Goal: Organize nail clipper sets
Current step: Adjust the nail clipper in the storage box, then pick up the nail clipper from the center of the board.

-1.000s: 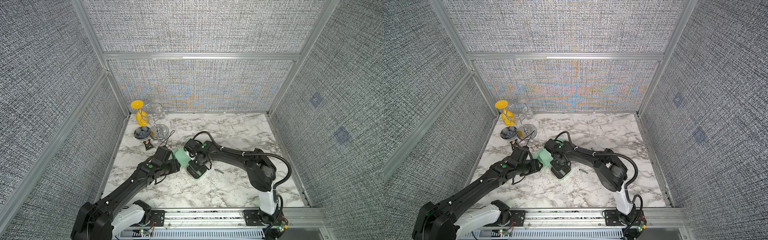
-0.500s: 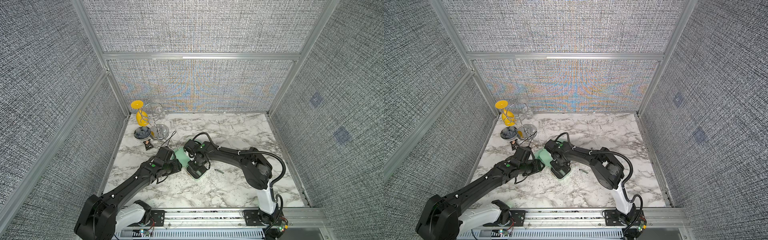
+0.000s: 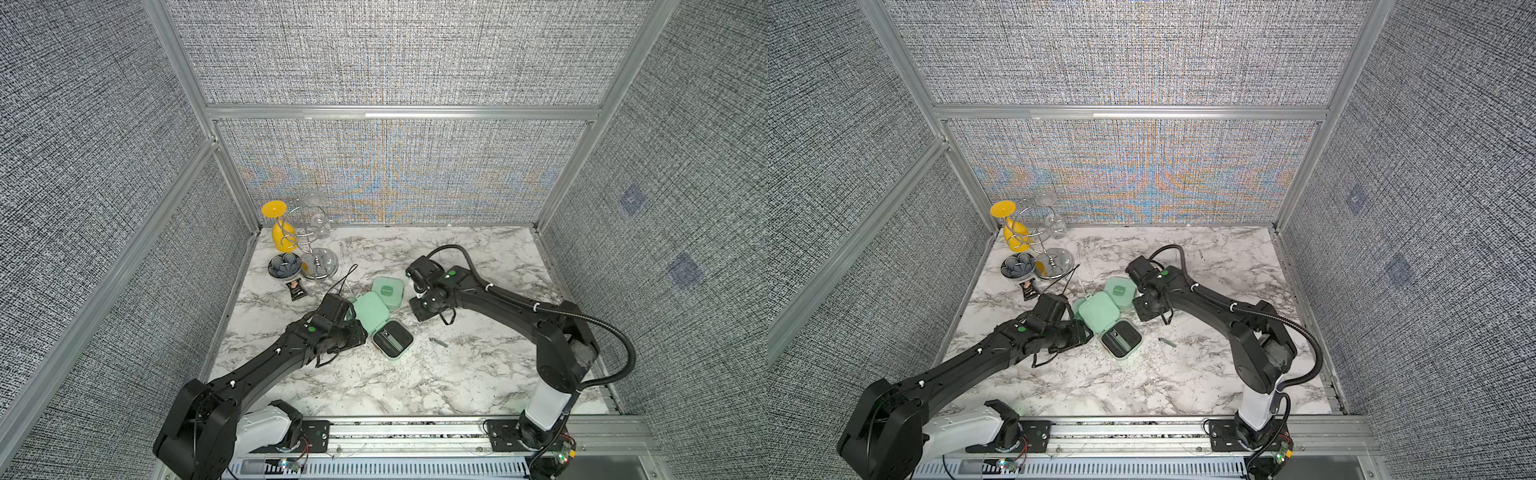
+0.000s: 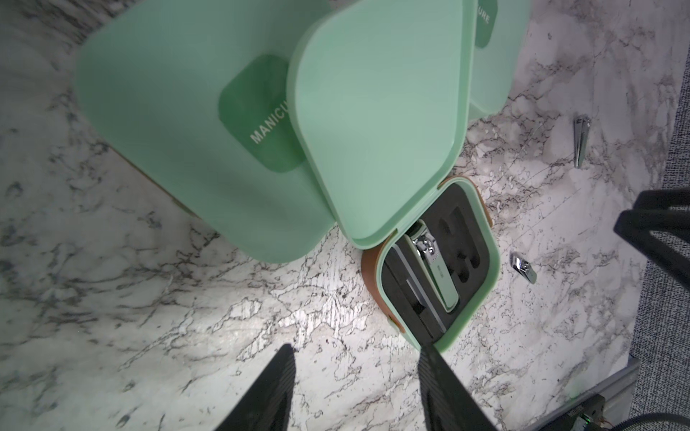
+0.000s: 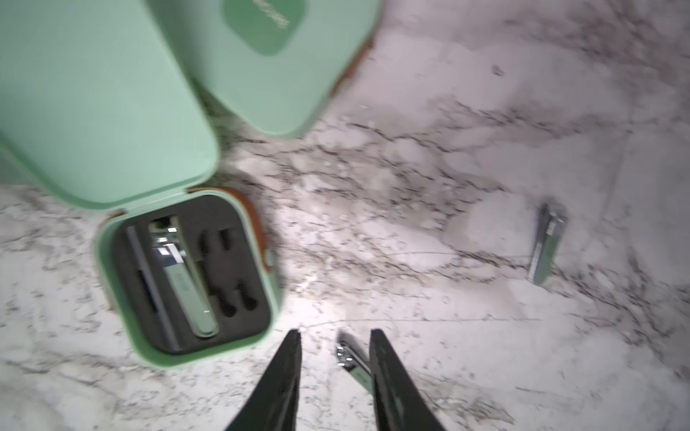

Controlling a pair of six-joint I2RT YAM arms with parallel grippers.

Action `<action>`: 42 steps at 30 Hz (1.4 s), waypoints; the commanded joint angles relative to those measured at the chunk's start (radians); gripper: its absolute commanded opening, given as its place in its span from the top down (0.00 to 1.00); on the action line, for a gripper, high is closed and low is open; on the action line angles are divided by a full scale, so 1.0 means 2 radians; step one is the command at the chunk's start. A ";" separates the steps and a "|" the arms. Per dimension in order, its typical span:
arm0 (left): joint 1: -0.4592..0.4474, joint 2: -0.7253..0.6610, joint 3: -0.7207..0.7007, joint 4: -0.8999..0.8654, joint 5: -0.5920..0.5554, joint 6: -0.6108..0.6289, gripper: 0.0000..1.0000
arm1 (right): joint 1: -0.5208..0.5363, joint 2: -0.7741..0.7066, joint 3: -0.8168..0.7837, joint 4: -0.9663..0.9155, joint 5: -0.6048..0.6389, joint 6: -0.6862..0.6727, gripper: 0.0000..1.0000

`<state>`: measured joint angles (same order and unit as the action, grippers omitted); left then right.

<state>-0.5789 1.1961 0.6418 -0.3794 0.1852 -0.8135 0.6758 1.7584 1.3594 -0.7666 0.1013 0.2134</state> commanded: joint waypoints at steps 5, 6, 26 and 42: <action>-0.015 0.029 0.008 0.029 -0.005 -0.020 0.46 | -0.084 0.007 -0.023 0.031 0.014 -0.040 0.43; -0.018 0.032 0.008 0.032 -0.006 -0.023 0.46 | -0.093 0.013 -0.020 0.036 0.015 -0.044 0.43; -0.034 0.054 0.001 0.059 -0.015 -0.050 0.47 | -0.142 0.057 -0.042 0.078 0.005 -0.063 0.48; -0.039 0.054 -0.003 0.063 -0.020 -0.059 0.47 | -0.158 0.115 0.022 0.050 -0.005 -0.071 0.65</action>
<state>-0.6567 1.3018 0.6300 -0.2634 0.1566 -0.9241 0.3622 1.9793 1.3922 -0.6312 0.1158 0.0719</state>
